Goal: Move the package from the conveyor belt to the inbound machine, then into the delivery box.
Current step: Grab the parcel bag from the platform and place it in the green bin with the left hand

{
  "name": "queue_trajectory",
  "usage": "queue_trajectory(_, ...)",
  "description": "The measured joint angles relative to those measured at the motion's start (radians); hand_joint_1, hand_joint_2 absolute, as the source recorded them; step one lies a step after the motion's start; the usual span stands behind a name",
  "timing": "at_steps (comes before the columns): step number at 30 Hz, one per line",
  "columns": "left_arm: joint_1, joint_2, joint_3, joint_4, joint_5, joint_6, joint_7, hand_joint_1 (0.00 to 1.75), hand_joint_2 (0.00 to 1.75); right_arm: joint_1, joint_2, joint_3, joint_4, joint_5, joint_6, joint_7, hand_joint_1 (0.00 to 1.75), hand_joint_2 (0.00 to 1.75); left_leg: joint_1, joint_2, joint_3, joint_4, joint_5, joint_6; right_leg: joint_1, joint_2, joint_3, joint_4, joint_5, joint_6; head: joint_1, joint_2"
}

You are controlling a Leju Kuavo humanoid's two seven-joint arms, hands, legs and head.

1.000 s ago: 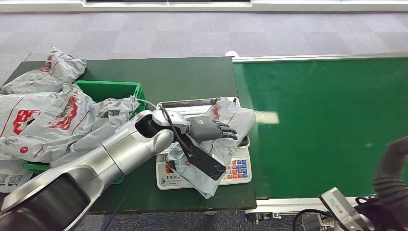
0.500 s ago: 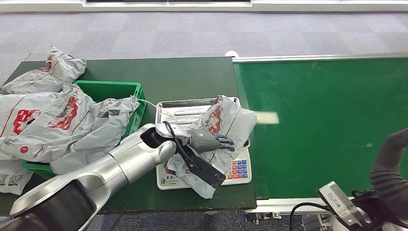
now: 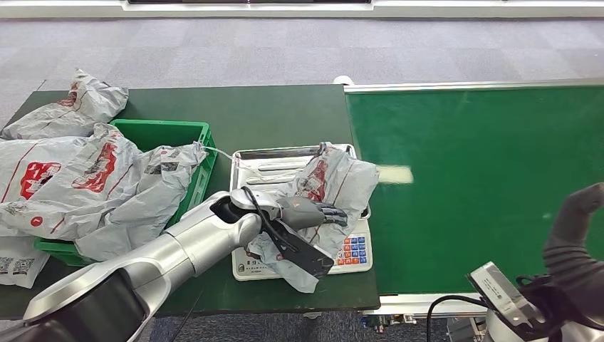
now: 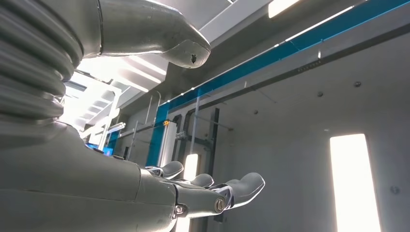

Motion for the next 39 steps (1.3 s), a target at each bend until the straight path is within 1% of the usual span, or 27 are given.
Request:
queue_trajectory(18, 0.0, -0.005, -0.011, 0.017, 0.003, 0.001, -0.001, 0.0, 1.75, 0.0, 0.0, 0.0, 0.0, -0.001, 0.0, 0.0, 0.0, 1.75, 0.0, 0.0, 0.001, 0.0, 0.0, 0.0, 0.0, 0.0, 0.001, 0.0, 0.0, 0.0, 0.0, 0.0)
queue_trajectory(19, 0.0, -0.005, -0.012, 0.017, 0.003, 0.001, -0.002, 0.14, 1.75, 0.0, 0.0, 0.0, 0.0, -0.001, 0.0, 0.0, 0.0, 1.75, 0.0, 0.0, 0.001, 0.0, 0.0, 0.0, 0.0, 0.0, 0.001, 0.0, 0.0, 0.0, 0.0, 0.0)
queue_trajectory(22, 0.0, -0.005, -0.013, 0.018, 0.002, 0.004, -0.003, 1.44, 1.75, 0.0, 0.0, 0.0, 0.0, -0.001, 0.0, 0.0, 0.0, 1.75, 0.0, 0.0, 0.001, 0.0, 0.0, 0.0, 0.0, 0.0, 0.001, 0.0, 0.0, 0.0, 0.0, 0.0)
queue_trajectory(23, 0.0, -0.005, -0.014, 0.019, 0.002, 0.006, -0.005, 1.75, 1.75, 0.0, 0.0, 0.0, 0.0, -0.002, 0.0, 0.0, 0.0, 1.75, 0.0, 0.0, 0.001, 0.0, 0.0, 0.0, 0.0, 0.0, 0.001, 0.0, 0.0, 0.0, 0.0, 0.0)
queue_trajectory(30, -0.013, -0.002, -0.017, 0.018, -0.008, 0.027, -0.019, 1.75, 1.75, 0.002, -0.003, 0.0, 0.0, -0.014, 0.0, 0.0, 0.0, 1.75, 0.0, 0.0, 0.002, 0.0, 0.0, 0.0, 0.0, 0.0, 0.001, 0.0, 0.0, 0.0, 0.0, 0.0)
queue_trajectory(33, -0.022, 0.009, -0.019, 0.014, -0.017, 0.042, -0.014, 1.75, 1.75, 0.002, -0.003, 0.0, 0.0, -0.013, 0.0, 0.0, 0.0, 1.75, 0.0, 0.0, 0.002, 0.0, 0.0, 0.0, 0.0, 0.0, 0.001, 0.0, 0.0, 0.0, 0.0, 0.0)
queue_trajectory(34, -0.024, 0.02, -0.019, 0.006, -0.03, 0.06, -0.005, 1.75, 1.75, 0.004, -0.003, 0.0, 0.0, -0.011, 0.0, 0.0, 0.0, 1.75, 0.0, 0.0, 0.002, 0.0, 0.0, 0.0, 0.0, 0.0, 0.001, 0.0, 0.0, 0.0, 0.0, 0.0)
queue_trajectory(35, -0.023, 0.037, -0.019, -0.014, -0.057, 0.095, 0.01, 1.75, 1.75, 0.01, -0.003, 0.0, 0.0, -0.01, 0.0, 0.0, 0.0, 1.75, 0.0, 0.0, 0.002, 0.0, 0.0, 0.0, 0.0, 0.001, 0.001, 0.001, 0.0, 0.0, 0.0, 0.0)
queue_trajectory(36, -0.019, 0.068, -0.018, -0.051, -0.099, 0.154, 0.033, 1.75, 1.75, 0.025, -0.003, 0.0, -0.005, -0.014, 0.0, 0.0, 0.0, 1.75, 0.0, 0.001, 0.002, 0.0, 0.0, 0.0, 0.0, 0.001, 0.001, 0.001, 0.0, 0.0, 0.0, 0.0)
queue_trajectory(37, -0.011, 0.112, -0.015, -0.11, -0.154, 0.233, 0.062, 1.75, 1.75, 0.052, -0.004, 0.0, -0.015, -0.025, 0.0, 0.0, 0.0, 1.75, 0.0, 0.001, 0.002, -0.001, 0.0, -0.001, 0.001, 0.002, 0.0, 0.001, 0.0, 0.0, 0.0, 0.0)
queue_trajectory(39, 0.012, 0.221, 0.007, -0.263, -0.26, 0.368, 0.119, 1.75, 1.75, 0.122, -0.008, 0.0, -0.05, -0.057, -0.001, 0.0, 0.0, 1.75, 0.0, 0.004, 0.002, -0.001, 0.0, -0.001, 0.0, 0.004, -0.002, 0.003, 0.0, -0.001, 0.0, 0.0)
